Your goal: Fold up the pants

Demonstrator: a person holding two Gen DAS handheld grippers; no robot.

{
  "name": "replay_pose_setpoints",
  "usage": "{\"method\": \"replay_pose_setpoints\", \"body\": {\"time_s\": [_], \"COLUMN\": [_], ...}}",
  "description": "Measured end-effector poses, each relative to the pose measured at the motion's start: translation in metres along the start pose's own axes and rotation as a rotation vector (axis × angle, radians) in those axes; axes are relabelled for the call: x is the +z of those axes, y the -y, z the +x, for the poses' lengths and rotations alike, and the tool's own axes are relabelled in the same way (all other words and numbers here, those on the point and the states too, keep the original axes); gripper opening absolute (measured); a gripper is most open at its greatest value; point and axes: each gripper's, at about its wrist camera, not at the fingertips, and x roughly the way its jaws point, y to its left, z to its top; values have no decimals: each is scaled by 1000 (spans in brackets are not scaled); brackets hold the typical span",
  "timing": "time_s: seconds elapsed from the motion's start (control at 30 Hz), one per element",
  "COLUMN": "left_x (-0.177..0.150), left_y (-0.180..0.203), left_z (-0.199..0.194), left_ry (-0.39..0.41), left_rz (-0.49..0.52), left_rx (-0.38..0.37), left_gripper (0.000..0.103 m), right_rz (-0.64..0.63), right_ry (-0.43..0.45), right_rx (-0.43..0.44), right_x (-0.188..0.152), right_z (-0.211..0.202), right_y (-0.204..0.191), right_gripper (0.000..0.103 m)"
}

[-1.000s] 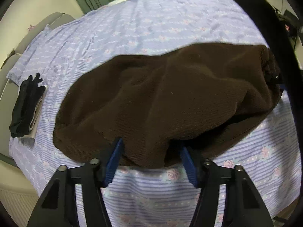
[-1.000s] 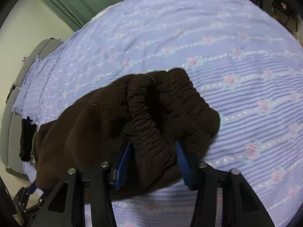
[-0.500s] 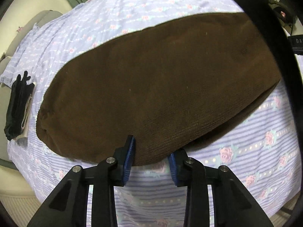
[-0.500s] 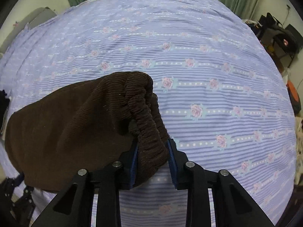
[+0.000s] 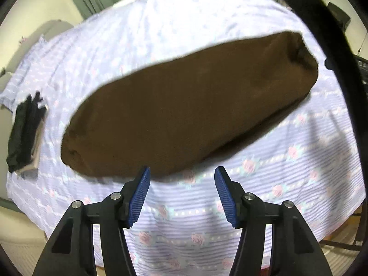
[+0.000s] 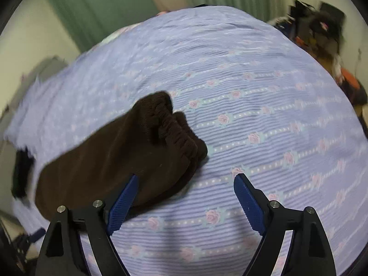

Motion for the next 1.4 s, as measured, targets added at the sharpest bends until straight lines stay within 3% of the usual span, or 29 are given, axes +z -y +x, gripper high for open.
{"method": "replay_pose_setpoints", "body": {"time_s": [0.1, 0.2, 0.4, 0.6, 0.8, 0.87, 0.9, 1.03, 1.2, 1.4], "left_x": [15, 29, 58, 51, 49, 46, 44, 41, 53, 58], "left_y": [8, 15, 36, 30, 34, 32, 33, 36, 29, -41], "left_z": [-1, 6, 31, 66, 84, 85, 86, 93, 86, 15], "left_ry": [45, 62, 61, -22, -33, -39, -37, -36, -75, 44], "left_rz": [6, 13, 39, 13, 40, 29, 27, 49, 56, -133], "left_rx": [-1, 0, 8, 14, 22, 20, 25, 50, -8, -138], "left_gripper": [57, 57, 57, 54, 52, 52, 52, 52, 51, 51], "right_rz": [36, 21, -18, 96, 141, 168, 196, 252, 229, 190], "right_ry": [94, 119, -10, -132, -162, -163, -173, -188, -130, -18], "right_rx": [36, 71, 133, 170, 227, 259, 302, 342, 280, 167], "right_x": [15, 43, 83, 72, 62, 58, 55, 49, 59, 70], "right_z": [-5, 10, 78, 132, 153, 152, 152, 153, 105, 16], "right_y": [0, -4, -9, 20, 31, 33, 35, 42, 24, -36], "right_gripper": [85, 85, 73, 70, 69, 60, 49, 42, 36, 36]}}
